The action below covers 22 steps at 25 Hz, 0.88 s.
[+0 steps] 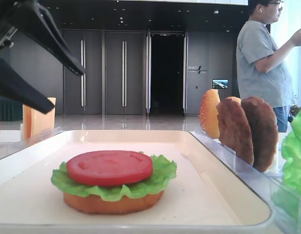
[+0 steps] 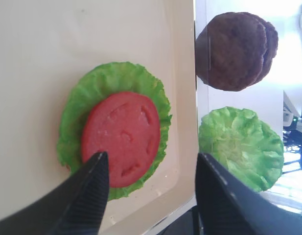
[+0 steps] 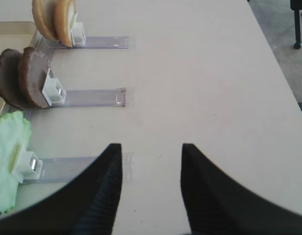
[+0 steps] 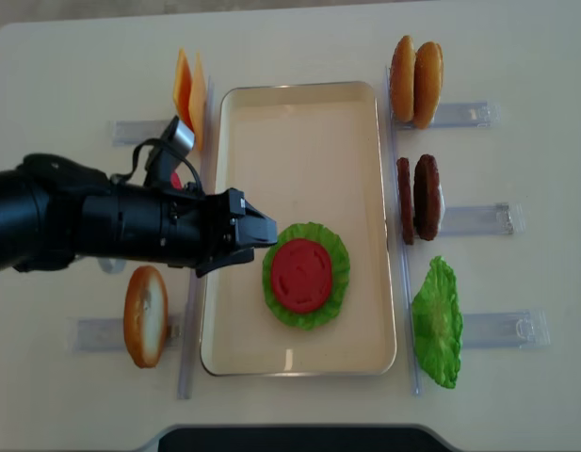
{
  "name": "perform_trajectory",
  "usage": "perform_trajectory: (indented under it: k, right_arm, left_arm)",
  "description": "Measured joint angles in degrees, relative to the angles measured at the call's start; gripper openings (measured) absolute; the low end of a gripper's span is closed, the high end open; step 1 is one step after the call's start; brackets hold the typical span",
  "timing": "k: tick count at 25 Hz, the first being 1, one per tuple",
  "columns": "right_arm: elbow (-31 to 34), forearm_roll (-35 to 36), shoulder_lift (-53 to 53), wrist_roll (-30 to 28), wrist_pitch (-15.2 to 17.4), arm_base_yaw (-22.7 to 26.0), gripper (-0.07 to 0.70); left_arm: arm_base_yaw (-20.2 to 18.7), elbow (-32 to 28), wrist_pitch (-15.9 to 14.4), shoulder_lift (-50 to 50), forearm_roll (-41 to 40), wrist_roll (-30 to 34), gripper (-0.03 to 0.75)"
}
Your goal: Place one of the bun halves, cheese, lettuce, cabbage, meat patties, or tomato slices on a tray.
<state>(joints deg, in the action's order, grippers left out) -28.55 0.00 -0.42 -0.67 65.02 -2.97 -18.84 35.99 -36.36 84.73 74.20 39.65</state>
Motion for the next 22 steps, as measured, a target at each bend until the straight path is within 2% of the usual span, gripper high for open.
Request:
perform_trajectory:
  k: [2,4,7,9,12,16,22]
  right_arm:
    - [0.0,0.0,0.0,0.0,0.0,-0.4,0.307]
    - [0.0,0.0,0.0,0.0,0.0,-0.6,0.307]
    - [0.0,0.0,0.0,0.0,0.0,-0.6,0.307]
    - [0.0,0.0,0.0,0.0,0.0,-0.6,0.307]
    - [0.0,0.0,0.0,0.0,0.0,-0.6,0.307]
    - [0.0,0.0,0.0,0.0,0.0,-0.6,0.307]
    - [0.0,0.0,0.0,0.0,0.0,-0.6,0.307]
  left_arm:
    - [0.0,3.1,-0.3,-2.3,-9.6,-8.9,0.429]
    - [0.0,7.2,-2.5,-4.3,-23.7,-18.5,0.429]
    - [0.0,13.5,-9.9,-6.2,-41.6,-32.3,0.429]
    - [0.0,17.3,-14.7,-7.1,-50.6,-38.0,0.429]
    - [0.0,21.3,-20.1,-7.9,-59.4,-42.5,0.429]
    - [0.0,23.9,-25.3,-8.4,-67.3,-46.1,0.418]
    - [0.0,24.0,-28.9,-8.4,-74.6,-48.9,0.4]
